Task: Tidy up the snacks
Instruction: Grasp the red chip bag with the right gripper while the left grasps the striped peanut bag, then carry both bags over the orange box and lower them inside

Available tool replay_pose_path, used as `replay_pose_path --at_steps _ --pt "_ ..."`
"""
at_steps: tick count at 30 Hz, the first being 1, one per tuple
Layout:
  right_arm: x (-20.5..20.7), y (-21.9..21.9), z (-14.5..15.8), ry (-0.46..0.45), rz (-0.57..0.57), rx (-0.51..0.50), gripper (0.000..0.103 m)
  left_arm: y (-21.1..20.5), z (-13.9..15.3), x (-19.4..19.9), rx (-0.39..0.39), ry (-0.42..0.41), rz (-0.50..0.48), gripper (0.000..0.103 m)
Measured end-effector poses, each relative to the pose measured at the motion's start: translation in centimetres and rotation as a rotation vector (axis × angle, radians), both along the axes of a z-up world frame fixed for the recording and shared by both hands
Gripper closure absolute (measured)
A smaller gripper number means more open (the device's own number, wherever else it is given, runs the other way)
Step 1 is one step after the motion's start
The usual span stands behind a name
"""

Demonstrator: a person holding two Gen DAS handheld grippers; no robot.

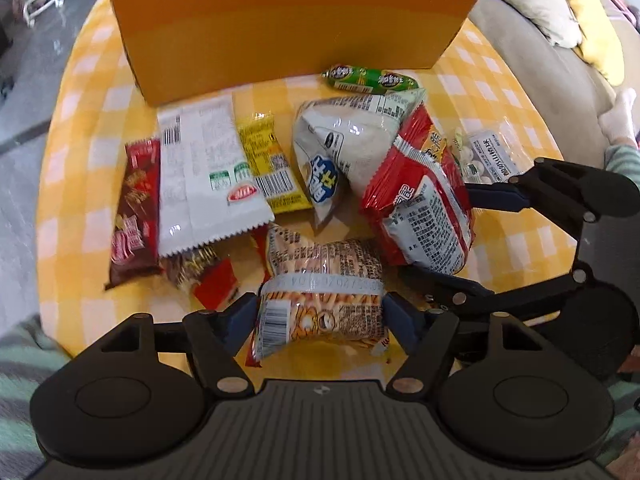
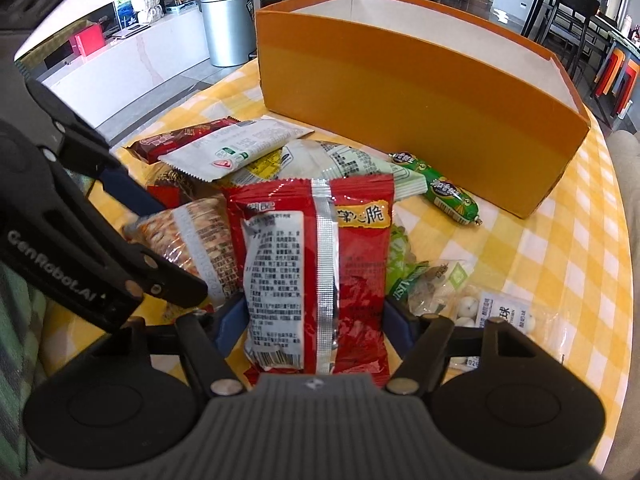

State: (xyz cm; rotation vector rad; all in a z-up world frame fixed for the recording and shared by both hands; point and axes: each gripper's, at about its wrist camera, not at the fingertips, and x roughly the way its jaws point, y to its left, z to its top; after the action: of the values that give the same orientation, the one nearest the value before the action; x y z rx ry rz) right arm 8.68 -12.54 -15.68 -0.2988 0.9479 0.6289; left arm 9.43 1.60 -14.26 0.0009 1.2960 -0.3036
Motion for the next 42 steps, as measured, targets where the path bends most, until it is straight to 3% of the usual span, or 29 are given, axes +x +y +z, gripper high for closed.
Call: replay_pose_path --at_steps 6,13,26,33,42 --pt "-0.7 -0.1 0.7 -0.018 -0.012 -0.006 0.036 -0.4 0.4 -0.8 0.028 -0.043 0.012 0.038" --pt "-1.7 -0.7 2.4 -0.056 -0.045 0.007 0.037 -0.2 2.4 -2.4 0.01 -0.092 0.057 0.042" --pt "-2.5 -3.2 8.4 -0.139 -0.19 0.123 0.037 0.8 10.4 -3.7 0.004 -0.348 0.148 0.044" --pt "0.2 -3.9 12.8 -0.201 -0.263 0.199 0.037 0.7 14.3 -0.9 0.03 -0.475 0.149 0.044" --pt "6.8 -2.6 15.8 -0.249 -0.31 0.253 0.037 1.3 15.8 4.0 0.083 -0.537 0.166 0.044"
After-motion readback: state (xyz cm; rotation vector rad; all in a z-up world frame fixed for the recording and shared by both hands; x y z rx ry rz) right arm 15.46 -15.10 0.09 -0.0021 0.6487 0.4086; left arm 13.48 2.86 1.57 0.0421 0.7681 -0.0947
